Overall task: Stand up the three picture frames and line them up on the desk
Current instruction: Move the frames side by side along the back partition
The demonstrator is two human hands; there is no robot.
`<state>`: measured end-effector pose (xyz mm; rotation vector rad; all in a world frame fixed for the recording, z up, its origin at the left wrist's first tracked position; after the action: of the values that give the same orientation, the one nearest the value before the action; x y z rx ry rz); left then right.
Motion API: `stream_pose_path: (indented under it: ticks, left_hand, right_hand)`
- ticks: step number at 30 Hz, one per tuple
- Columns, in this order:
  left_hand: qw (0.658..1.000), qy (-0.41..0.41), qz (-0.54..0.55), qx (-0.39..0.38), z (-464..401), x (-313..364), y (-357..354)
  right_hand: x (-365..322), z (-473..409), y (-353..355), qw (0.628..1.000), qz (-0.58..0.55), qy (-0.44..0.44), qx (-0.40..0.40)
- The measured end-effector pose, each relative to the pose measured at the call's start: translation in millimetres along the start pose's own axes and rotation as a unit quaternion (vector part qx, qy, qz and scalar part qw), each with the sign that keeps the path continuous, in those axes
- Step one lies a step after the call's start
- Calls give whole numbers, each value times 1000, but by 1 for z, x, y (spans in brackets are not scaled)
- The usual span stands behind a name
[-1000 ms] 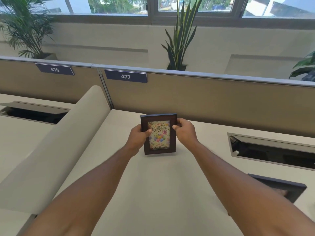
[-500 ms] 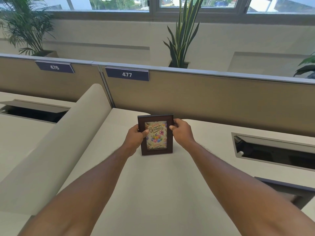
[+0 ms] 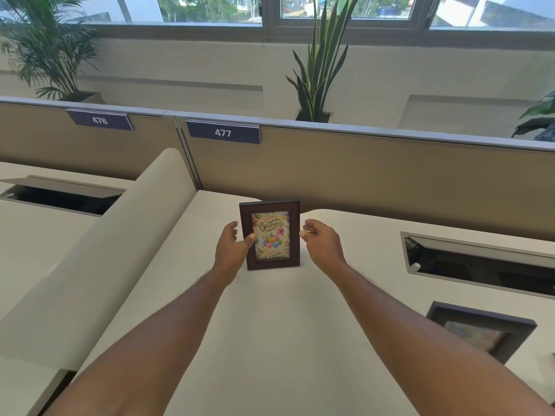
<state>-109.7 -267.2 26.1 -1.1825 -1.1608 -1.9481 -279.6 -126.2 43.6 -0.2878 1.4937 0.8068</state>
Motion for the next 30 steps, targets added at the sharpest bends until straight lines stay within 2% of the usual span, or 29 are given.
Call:
stream_pose_path:
  ticks: [4, 9, 12, 17, 23, 27, 30]
  left_hand:
    - [993, -5, -70, 92, 31, -13, -3]
    - [984, -38, -107, 134, 85, -16, -25]
    - [983, -55, -113, 131, 120, -13, -47]
    - [991, -63, -92, 74, 180, -5, -93]
    - [995, -77, -14, -62, 240, 14, -147]
    - [987, -85, -10, -137, 270, 28, -183]
    - [979, -81, -15, -187, 285, 35, -208]
  right_hand:
    - [13, 32, 13, 1000, -24, -9, -13]
    - [27, 78, 40, 998, -56, -7, -29]
    - [35, 105, 60, 997, -66, 5, -33]
    - [51, 148, 98, 997, -69, 24, -36]
    - [69, 194, 149, 994, -93, 52, -19]
    - [84, 214, 195, 996, -60, 68, 9]
    - [98, 225, 231, 995, -56, 60, 60]
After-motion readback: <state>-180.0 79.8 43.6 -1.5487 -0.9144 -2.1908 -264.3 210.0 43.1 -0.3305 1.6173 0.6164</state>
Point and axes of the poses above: each hand's wrist, its own z-axis away from the middle knuckle, its own y-axis out of the back of the hand, x = y × z, the point moved 3 cm from there along -z, towards the middle knuckle, and after that the axes turned 7 degrees about -z, right-handed, at the moved point
